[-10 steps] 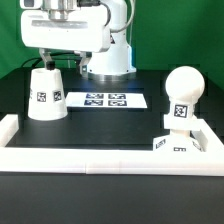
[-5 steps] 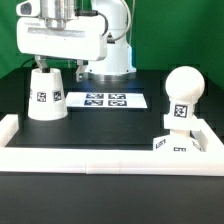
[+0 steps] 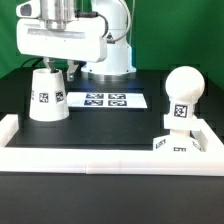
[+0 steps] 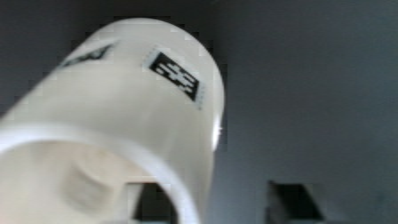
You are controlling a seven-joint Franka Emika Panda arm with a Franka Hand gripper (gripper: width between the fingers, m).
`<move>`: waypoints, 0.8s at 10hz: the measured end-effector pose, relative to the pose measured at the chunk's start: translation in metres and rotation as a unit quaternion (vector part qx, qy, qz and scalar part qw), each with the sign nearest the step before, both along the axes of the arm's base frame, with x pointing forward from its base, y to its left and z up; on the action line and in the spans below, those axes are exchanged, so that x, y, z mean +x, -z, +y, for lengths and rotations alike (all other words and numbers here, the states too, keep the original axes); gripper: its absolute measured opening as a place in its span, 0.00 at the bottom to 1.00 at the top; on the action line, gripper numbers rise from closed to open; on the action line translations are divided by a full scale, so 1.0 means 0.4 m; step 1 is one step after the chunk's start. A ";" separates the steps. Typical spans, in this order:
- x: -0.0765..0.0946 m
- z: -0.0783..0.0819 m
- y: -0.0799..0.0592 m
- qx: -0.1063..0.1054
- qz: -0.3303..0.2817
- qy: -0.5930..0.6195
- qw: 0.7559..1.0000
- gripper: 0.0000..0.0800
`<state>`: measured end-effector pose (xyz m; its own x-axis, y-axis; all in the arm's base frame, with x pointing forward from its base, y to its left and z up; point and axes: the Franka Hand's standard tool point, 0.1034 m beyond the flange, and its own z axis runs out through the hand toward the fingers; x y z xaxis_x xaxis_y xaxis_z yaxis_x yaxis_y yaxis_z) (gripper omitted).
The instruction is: Assemble lamp
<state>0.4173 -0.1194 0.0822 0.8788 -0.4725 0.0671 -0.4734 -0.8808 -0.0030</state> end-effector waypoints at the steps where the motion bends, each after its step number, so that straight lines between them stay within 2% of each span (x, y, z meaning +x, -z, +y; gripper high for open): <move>1: 0.001 0.000 -0.001 0.000 -0.001 0.000 1.000 0.07; 7: 0.005 0.005 -0.004 0.001 -0.001 0.000 1.000 0.06; 8: 0.014 0.039 -0.025 0.016 0.006 0.009 1.000 0.06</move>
Offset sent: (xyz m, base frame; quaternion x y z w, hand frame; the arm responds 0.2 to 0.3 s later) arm 0.0000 0.0000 0.0000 0.0000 0.0000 0.0000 1.0000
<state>0.4228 -0.1040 0.0923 0.8704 -0.4906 0.0421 -0.4899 -0.8714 -0.0252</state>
